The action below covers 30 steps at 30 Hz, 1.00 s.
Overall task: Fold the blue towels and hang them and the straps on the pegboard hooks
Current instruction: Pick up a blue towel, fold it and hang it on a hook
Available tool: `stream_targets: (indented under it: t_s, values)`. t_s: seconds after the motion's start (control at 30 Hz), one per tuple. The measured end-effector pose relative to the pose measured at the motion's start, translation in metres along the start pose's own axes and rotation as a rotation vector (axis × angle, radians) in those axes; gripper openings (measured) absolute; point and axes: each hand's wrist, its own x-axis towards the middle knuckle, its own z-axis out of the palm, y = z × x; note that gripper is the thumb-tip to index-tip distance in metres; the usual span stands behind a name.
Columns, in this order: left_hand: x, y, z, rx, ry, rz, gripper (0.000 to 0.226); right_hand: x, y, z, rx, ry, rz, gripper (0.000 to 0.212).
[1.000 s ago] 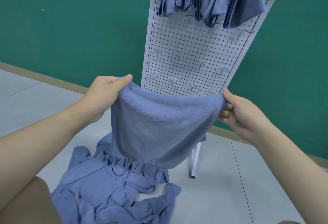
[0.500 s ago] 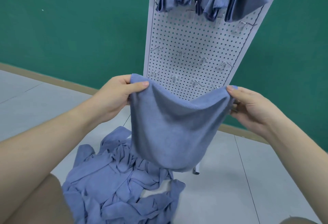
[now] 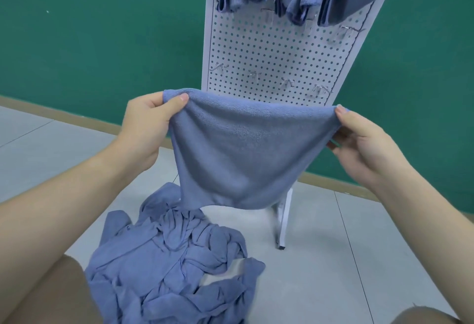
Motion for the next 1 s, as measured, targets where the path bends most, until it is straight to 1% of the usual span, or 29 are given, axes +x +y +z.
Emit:
stream_targets:
  t_s: [0.07,0.17,0.2,0.27,0.3,0.37,0.5,0.6,0.7,0.8,0.83,0.93,1.0]
  values:
    - [0.0,0.001,0.001,-0.013,0.017,0.015,0.013,0.001,0.001,0.0,0.002,0.005,-0.017,0.014]
    - [0.0,0.001,-0.001,0.001,0.045,0.042,0.014,0.001,0.001,0.001,-0.048,-0.011,-0.048,0.021]
    - [0.0,0.001,-0.002,0.007,0.054,0.052,0.018,0.0,0.0,0.004,-0.076,-0.021,-0.062,0.022]
    - [-0.001,0.003,-0.003,0.022,0.064,0.082,0.034,-0.001,0.0,0.008,-0.142,-0.022,-0.087,0.023]
    - [-0.002,0.004,-0.004,0.035,0.066,0.099,0.042,-0.001,0.001,0.01,-0.181,-0.012,-0.097,0.024]
    - [-0.001,0.005,-0.005,0.058,0.074,0.119,0.048,-0.001,0.004,0.013,-0.252,0.014,-0.115,0.028]
    - [-0.001,0.006,-0.005,0.121,0.059,0.11,0.047,-0.002,0.006,0.018,-0.349,0.117,-0.117,0.038]
    - [-0.002,0.006,-0.003,0.141,0.037,0.086,0.049,-0.004,0.005,0.024,-0.322,0.178,-0.056,0.046]
    - [-0.004,0.007,-0.002,0.14,0.034,0.063,0.048,-0.006,0.005,0.029,-0.268,0.167,-0.028,0.04]
    - [-0.004,0.008,-0.002,0.111,0.042,0.049,0.044,-0.007,0.006,0.032,-0.226,0.103,-0.018,0.017]
    - [-0.004,0.008,-0.003,0.101,0.05,0.046,0.042,-0.006,0.007,0.031,-0.238,0.079,-0.037,0.014]
    - [-0.002,0.009,-0.006,0.085,0.065,0.039,0.041,-0.005,0.009,0.031,-0.278,0.048,-0.072,0.018]
    - [-0.001,0.011,-0.008,0.082,0.07,0.032,0.04,-0.004,0.01,0.031,-0.293,0.045,-0.074,0.016]
